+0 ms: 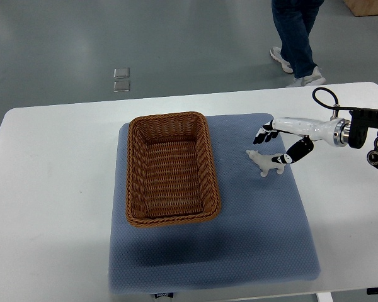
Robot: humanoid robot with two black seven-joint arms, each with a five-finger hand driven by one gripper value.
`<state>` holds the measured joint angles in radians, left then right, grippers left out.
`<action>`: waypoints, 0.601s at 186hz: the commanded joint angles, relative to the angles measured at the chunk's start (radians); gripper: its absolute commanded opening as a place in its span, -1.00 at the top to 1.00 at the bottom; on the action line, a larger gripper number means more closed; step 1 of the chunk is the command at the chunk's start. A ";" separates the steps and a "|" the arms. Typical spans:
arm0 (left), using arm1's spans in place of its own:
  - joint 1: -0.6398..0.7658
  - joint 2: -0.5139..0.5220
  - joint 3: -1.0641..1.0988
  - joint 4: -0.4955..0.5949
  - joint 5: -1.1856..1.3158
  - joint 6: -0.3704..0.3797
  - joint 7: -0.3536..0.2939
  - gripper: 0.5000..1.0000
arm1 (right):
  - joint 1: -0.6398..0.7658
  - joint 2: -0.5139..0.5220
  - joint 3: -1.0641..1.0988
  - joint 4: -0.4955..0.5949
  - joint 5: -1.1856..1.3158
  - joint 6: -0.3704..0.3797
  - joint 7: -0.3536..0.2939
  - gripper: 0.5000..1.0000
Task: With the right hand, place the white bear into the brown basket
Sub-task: 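Close the right hand's fingers around the white bear figurine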
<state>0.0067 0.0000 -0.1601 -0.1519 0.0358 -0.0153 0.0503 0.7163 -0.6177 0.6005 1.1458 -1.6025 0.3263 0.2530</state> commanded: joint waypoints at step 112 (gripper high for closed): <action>-0.001 0.000 0.001 0.000 0.001 0.000 0.000 -1.00 | -0.015 -0.004 -0.019 0.011 -0.014 0.022 -0.009 -0.03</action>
<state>0.0064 0.0000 -0.1603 -0.1519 0.0356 -0.0153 0.0503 0.7048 -0.6243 0.5854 1.1566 -1.6092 0.3508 0.2444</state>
